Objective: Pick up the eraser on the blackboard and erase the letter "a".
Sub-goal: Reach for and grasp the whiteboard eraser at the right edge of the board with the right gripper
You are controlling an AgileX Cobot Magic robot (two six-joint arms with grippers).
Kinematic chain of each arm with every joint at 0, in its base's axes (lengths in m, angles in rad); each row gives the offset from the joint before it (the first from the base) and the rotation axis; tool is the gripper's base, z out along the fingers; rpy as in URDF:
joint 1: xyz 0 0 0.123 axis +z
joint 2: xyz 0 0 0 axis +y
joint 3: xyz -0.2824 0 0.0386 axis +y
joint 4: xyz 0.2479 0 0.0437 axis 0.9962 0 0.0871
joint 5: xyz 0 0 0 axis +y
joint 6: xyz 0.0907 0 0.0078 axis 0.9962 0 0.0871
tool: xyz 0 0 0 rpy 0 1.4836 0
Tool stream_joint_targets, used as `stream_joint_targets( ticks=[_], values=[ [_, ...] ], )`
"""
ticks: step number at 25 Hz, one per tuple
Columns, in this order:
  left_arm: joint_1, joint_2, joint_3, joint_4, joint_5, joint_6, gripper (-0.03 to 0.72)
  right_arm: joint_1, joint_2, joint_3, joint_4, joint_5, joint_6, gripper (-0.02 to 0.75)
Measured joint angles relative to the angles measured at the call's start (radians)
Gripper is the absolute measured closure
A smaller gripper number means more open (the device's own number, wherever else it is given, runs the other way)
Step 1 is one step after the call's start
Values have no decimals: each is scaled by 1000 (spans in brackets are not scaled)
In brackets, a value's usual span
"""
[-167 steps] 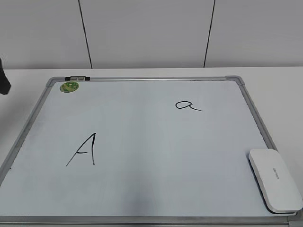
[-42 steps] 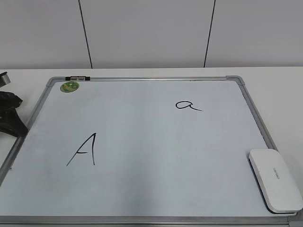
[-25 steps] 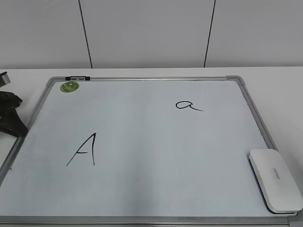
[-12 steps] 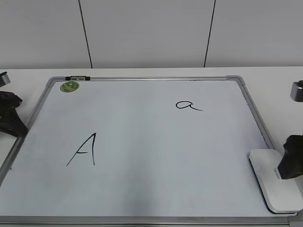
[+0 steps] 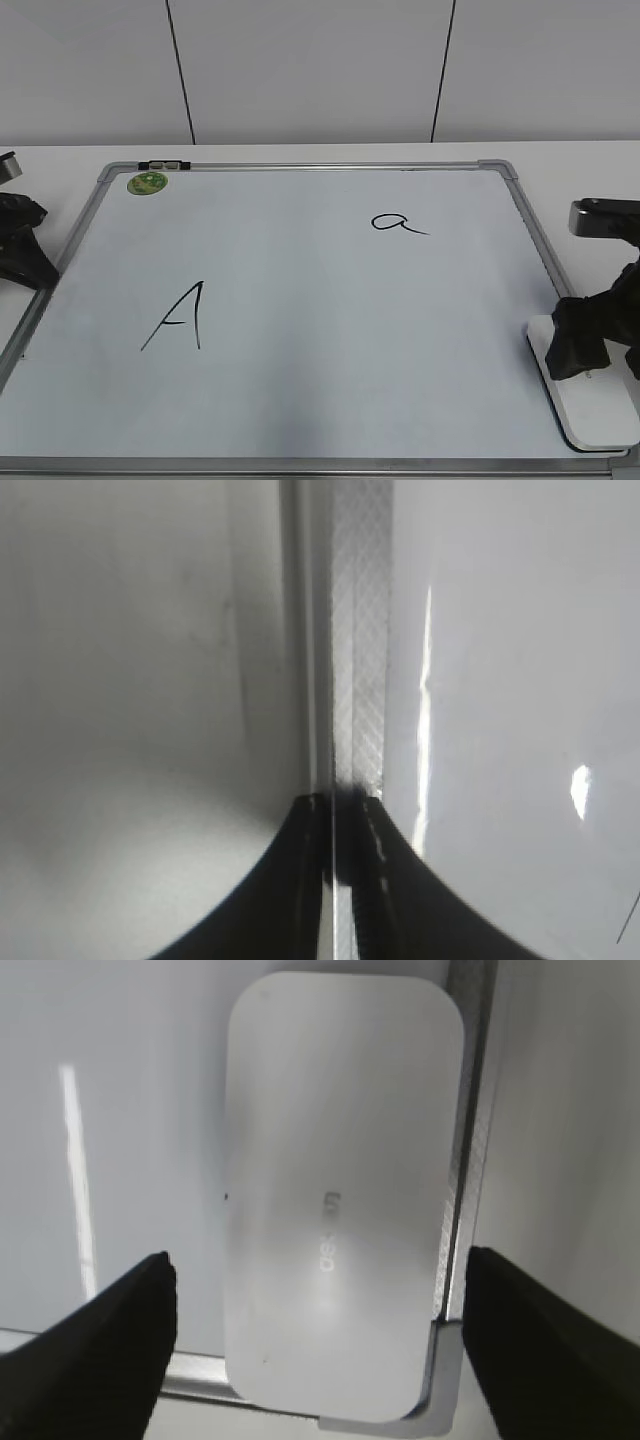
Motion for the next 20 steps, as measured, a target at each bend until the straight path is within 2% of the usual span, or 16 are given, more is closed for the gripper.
stream_joint_targets(
  ticks=[11, 17, 20],
  values=[
    [0, 0, 0, 0, 1, 0, 654, 0, 113, -2, 0, -67, -3, 77],
    [0, 0, 0, -1, 1, 0, 654, 0, 119, -3, 0, -68, -3, 170],
    [0, 0, 0, -1, 1, 0, 654, 0, 119, -3, 0, -68, -3, 188]
  ],
)
